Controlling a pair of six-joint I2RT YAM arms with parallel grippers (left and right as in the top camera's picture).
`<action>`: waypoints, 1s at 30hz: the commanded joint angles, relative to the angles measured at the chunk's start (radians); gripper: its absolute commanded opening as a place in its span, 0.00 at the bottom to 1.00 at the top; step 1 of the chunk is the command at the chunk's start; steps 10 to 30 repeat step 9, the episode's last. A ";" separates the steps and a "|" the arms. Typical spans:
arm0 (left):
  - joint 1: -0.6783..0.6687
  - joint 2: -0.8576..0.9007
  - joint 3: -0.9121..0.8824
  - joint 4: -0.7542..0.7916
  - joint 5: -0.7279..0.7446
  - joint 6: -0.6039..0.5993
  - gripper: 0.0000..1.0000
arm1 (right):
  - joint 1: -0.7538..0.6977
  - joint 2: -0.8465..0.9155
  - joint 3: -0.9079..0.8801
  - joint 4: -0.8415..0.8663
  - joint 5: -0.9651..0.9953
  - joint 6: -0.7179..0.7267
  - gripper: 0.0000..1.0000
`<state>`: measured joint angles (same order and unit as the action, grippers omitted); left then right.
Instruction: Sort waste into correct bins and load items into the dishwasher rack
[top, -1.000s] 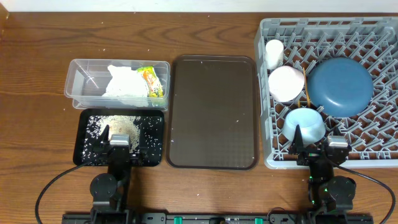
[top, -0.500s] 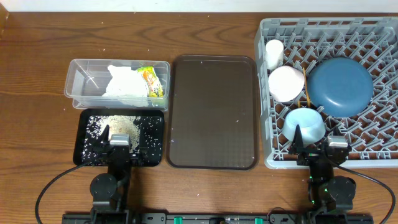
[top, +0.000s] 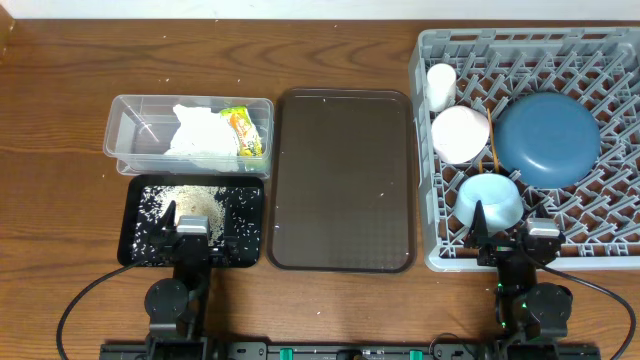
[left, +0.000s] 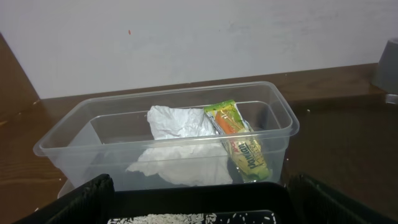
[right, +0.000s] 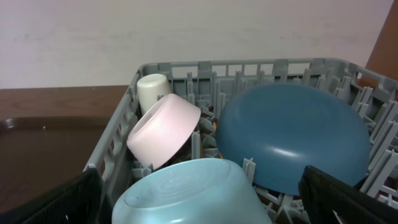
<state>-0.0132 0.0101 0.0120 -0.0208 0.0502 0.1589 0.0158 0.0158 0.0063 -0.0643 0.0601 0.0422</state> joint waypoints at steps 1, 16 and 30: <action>0.005 -0.006 -0.008 -0.047 -0.007 0.016 0.92 | -0.006 -0.003 -0.001 -0.004 0.003 0.013 0.99; 0.005 -0.006 -0.008 -0.047 -0.007 0.016 0.92 | -0.006 -0.003 -0.001 -0.004 0.003 0.013 0.99; 0.005 -0.006 -0.008 -0.047 -0.007 0.016 0.92 | -0.006 -0.003 -0.001 -0.004 0.003 0.013 0.99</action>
